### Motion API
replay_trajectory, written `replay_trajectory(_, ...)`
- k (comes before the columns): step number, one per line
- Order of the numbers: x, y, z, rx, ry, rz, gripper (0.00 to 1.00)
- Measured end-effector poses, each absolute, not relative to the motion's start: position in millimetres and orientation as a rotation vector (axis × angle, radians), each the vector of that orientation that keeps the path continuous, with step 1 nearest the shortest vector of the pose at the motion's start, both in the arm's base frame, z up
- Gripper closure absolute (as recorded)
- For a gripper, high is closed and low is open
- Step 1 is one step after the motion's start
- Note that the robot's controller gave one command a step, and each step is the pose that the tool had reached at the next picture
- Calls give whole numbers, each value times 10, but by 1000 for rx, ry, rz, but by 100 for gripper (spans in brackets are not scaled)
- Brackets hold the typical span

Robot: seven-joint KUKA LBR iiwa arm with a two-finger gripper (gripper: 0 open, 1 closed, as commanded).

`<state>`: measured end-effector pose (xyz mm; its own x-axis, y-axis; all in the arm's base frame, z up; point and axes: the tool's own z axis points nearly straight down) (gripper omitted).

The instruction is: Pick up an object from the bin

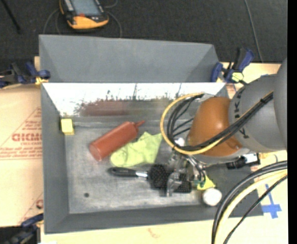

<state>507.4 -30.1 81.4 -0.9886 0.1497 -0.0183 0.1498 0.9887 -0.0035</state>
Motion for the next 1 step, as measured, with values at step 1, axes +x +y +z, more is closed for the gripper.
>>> replay_trajectory(1,5060,-366,2002,237,3131,-1,100)
